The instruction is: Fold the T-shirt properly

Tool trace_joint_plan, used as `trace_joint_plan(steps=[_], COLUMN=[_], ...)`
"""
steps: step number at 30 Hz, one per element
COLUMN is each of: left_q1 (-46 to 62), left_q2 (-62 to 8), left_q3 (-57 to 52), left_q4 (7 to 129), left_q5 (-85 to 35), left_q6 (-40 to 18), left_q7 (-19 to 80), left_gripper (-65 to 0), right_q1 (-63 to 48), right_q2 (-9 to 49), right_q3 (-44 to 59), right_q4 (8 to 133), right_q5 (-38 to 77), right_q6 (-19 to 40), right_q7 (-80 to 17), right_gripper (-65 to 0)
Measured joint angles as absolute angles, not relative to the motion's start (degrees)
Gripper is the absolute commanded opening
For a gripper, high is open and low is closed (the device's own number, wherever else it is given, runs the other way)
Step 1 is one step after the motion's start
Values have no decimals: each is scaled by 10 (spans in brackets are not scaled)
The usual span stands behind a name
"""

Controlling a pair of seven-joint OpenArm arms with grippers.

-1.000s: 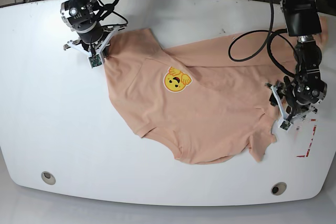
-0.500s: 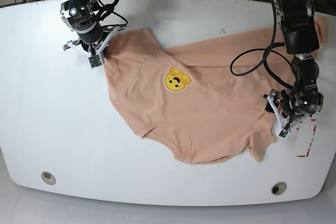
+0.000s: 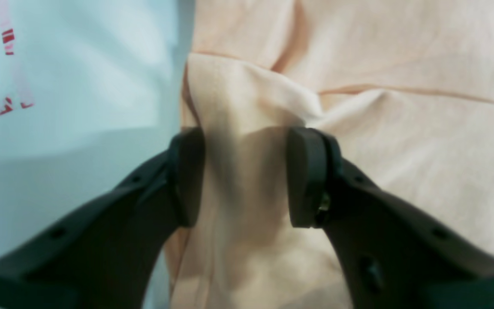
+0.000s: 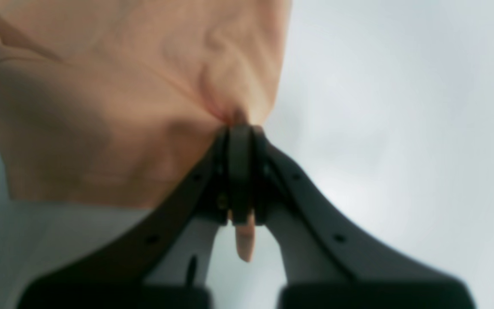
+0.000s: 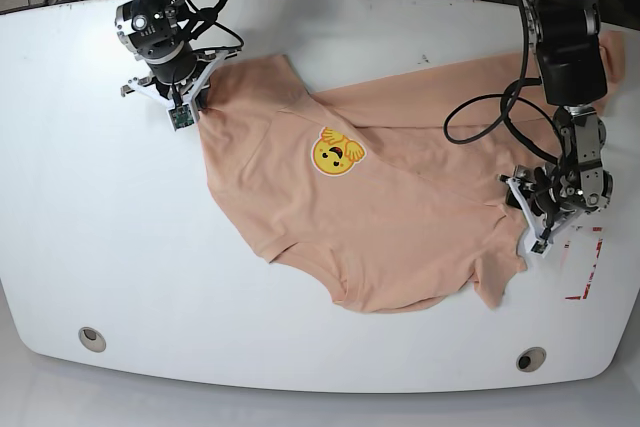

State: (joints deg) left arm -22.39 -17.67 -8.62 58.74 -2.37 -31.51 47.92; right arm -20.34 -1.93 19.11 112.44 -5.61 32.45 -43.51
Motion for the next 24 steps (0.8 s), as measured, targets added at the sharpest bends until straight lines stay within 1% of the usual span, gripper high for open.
trace_joint_plan(steps=[4, 13, 15, 22, 24], left_q1=[-223, -222, -220, -198, -189], left_q2=[-176, -176, -176, -178, -178], left_q3=[-86, -86, -86, -86, -86], left_q4=[587, 590, 600, 691, 720], left_q5=[-25, -26, -25, -24, -26], left_q6=[-315, -315, -323, -358, -366], left_q7=[479, 479, 480, 492, 521], left_gripper=[-649, -650, -650, -650, -650], right_q1=[-199, -194, -194, -194, -194], right_q2=[-19, -19, -19, -20, -19], right_q3=[191, 191, 191, 191, 191], right_q4=[1124, 1124, 1124, 1124, 1124], right_q5=[-57, -56, -56, -56, -56], right_q6=[324, 324, 324, 324, 324], right_q7=[-435, -435, -435, -435, -435], right_gripper=[-648, -648, -648, -648, -648])
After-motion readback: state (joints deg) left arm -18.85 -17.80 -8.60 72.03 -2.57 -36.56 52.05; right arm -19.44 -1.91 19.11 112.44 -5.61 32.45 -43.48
